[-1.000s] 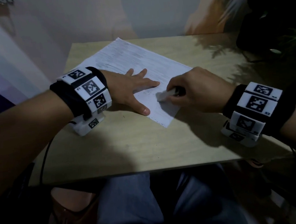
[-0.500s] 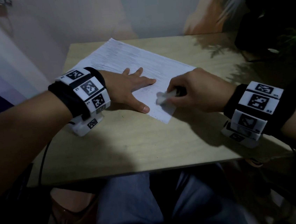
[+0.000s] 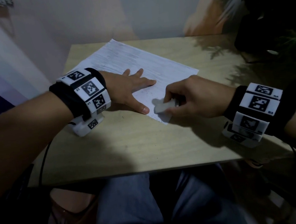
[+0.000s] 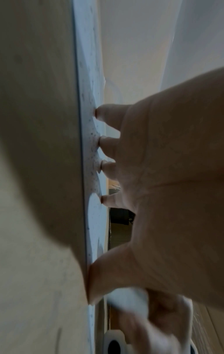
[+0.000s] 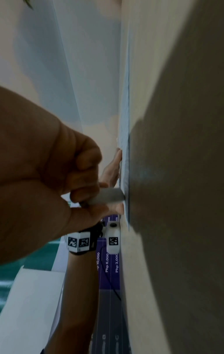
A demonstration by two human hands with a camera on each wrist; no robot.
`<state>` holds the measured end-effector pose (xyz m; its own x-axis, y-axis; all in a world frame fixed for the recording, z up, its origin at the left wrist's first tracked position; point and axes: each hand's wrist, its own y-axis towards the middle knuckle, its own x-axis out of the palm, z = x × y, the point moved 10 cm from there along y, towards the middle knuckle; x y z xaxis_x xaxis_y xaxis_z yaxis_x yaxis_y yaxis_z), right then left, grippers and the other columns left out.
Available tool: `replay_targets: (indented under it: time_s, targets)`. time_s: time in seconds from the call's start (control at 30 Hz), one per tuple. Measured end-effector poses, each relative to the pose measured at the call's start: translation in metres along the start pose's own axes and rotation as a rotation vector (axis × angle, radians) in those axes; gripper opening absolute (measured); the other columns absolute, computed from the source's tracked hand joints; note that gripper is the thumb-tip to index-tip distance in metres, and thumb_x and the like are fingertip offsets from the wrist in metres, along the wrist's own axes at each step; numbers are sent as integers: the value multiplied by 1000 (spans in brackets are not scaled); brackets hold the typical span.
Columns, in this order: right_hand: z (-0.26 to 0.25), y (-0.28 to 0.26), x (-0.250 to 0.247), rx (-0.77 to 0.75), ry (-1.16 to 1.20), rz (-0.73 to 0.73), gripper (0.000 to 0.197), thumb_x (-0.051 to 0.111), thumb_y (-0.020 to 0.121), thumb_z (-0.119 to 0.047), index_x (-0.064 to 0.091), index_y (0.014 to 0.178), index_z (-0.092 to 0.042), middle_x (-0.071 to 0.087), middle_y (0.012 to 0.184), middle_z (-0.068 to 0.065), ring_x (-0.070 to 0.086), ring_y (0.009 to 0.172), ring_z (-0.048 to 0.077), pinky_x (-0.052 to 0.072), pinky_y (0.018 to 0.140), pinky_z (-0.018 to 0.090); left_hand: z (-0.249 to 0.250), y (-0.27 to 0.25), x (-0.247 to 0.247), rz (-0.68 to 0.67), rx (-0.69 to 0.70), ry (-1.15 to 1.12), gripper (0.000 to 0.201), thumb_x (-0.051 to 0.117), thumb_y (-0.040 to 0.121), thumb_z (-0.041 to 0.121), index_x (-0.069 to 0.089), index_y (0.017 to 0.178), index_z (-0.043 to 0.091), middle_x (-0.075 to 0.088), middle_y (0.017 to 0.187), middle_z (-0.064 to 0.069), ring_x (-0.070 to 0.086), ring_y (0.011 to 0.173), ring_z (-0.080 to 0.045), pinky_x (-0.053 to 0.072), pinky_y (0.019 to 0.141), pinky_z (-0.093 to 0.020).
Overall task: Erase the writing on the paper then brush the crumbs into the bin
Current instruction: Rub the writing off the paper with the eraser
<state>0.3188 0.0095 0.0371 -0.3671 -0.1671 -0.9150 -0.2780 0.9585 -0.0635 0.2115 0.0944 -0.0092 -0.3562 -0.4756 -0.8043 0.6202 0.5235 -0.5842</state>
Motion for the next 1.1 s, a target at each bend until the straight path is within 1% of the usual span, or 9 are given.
replay_targets:
  time_s: [0.1,0.2,0.37,0.5,0.67,0.83,0.9,1.0,1.1]
  targets:
    - [13,2,-9,70,-75,68,27,67,84,-52,63,88,-25,60,72,-11,54,67,8,42,62,29,0,0,0,-6,-2,2,105,60,81,75,-9,156,53,-27,167,7,-20,155,-28,0,125,-56]
    - [13,1,-20,85,-207,190,23,64,87,-45,64,91,-22,62,74,-7,56,71,20,43,63,34,0,0,1,-10,-6,8,105,59,80,75,-10,156,53,-28,167,7,-20,155,-28,0,125,-57]
    - [1,-3,-2,15,-14,-4,23,71,86,-47,64,92,-26,61,73,-12,56,67,4,45,62,26,0,-1,1,-13,-4,-2,105,60,80,76,-10,156,54,-28,166,8,-21,155,-28,-1,124,-56]
    - [18,2,-22,96,-192,185,21,68,86,-42,63,90,-22,58,71,-9,56,70,17,40,63,34,1,0,1,-13,-3,2,107,59,77,76,-10,156,54,-27,167,7,-20,155,-29,0,125,-57]
    - [2,-3,-2,11,-9,-4,21,71,85,-43,63,92,-25,60,73,-11,55,67,6,43,62,25,1,0,1,-15,-5,-1,105,60,80,75,-10,156,54,-28,167,7,-21,155,-28,-1,125,-57]
    - [21,2,-23,109,-198,197,27,65,86,-49,63,89,-23,58,71,-9,56,71,20,42,63,34,2,-1,0,-15,-4,1,109,58,74,78,-9,156,53,-27,167,6,-20,155,-30,0,125,-57]
    - [11,0,-15,47,-170,138,23,65,86,-44,64,91,-22,59,72,-7,55,68,17,47,64,35,1,-1,1,-17,-4,-3,106,59,78,76,-10,156,53,-28,167,7,-21,155,-29,-1,125,-57]
    - [3,-5,-2,14,-17,-2,27,70,85,-49,65,90,-23,61,71,-9,54,64,8,44,61,28,0,0,1,-17,-3,2,106,59,79,76,-10,156,54,-28,167,7,-21,155,-29,-1,125,-57]
    - [17,-2,-15,79,-146,115,30,67,86,-54,64,88,-24,59,70,-9,55,69,16,37,60,32,0,0,1,-13,-6,3,105,59,80,75,-10,156,53,-27,167,6,-20,155,-29,-1,125,-57]
